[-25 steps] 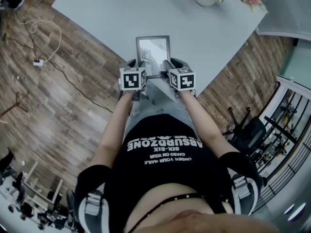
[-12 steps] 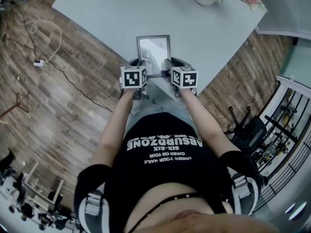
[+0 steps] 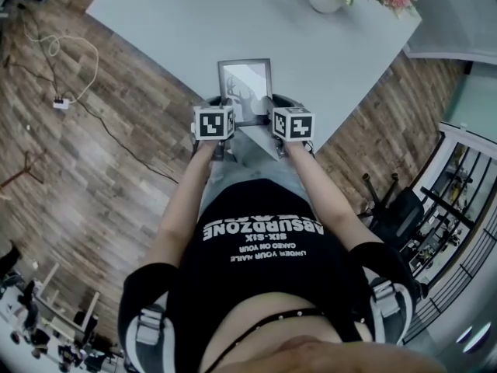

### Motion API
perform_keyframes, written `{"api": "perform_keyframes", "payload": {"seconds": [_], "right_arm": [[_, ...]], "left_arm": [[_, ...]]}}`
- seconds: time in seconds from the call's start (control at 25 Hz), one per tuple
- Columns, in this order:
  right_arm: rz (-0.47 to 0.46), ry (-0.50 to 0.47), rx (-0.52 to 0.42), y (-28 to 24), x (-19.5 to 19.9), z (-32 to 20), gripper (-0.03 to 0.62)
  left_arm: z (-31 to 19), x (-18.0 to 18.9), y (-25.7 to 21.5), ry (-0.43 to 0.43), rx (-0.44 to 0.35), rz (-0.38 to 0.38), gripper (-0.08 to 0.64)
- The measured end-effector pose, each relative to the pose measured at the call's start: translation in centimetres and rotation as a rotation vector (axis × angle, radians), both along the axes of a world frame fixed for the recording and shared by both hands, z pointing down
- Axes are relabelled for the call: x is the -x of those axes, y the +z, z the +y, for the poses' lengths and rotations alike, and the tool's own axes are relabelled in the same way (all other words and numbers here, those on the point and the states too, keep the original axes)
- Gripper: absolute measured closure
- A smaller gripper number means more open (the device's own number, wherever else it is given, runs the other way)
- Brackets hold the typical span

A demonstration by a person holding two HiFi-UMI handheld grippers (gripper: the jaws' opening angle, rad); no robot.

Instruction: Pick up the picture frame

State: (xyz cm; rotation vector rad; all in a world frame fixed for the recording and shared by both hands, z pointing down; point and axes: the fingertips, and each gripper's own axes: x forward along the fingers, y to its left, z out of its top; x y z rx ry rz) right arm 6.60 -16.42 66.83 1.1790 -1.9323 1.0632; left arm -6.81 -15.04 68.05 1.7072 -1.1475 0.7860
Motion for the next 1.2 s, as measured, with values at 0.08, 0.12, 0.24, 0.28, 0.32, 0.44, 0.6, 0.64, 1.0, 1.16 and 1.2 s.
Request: {"api": "perform_keyframes", "payload": {"seconds": [0.08,0.12,0.24,0.28,0.32,0.44,0.6,0.64,1.0,1.16,1.2], "right_arm": [[0.007,-0.003,0.000,-0.2,0.0,0.0,0.503],[0.012,-0.006,-0.001,-0.3,0.0,0.0,0.503],[0.022,-0.016,-0.014,-1.1,0.4,-0.3,0.503],[0.024,-0.018,-0.019,-1.3,0.5,-0.4,0.503],[0.025,-0.020,-0.023,-1.5,0.6,-0.4,0.503],[0.026,-0.022,-0.035,-2.1,0.7,-0.6,0.503],[0.019,-0.022,-0.052,-3.0,0.7,-0.6,0.503],[0.017,-0.022,-0.055,-3.2,0.7,-0.6,0.503],[-0.005,-0.029,-0.103,-5.7,0.5,-0.8,0.503],[-0.014,-0.022,-0.127,-7.0,0.5,-0.9,0.503],[-0.017,-0.020,-0.135,-7.3,0.5,-1.0,0.503]], "left_arm": [[0.0,0.0,-0.3,0.002,-0.005,0.003,0.453],[0.0,0.1,-0.4,0.001,-0.008,0.005,0.453],[0.0,0.3,-0.9,-0.005,-0.019,0.010,0.454],[0.0,0.4,-1.1,-0.008,-0.024,0.013,0.454],[0.0,0.5,-1.3,-0.011,-0.028,0.015,0.455],[-0.2,0.7,-1.9,-0.016,-0.044,0.017,0.456],[-0.3,0.7,-2.9,-0.010,-0.064,0.016,0.456],[-0.3,0.7,-3.1,-0.009,-0.069,0.015,0.456],[-0.6,0.5,-6.1,-0.009,-0.134,0.017,0.457],[-0.7,0.6,-7.6,-0.004,-0.162,0.012,0.457],[-0.7,0.7,-7.9,-0.004,-0.170,0.010,0.457]]}}
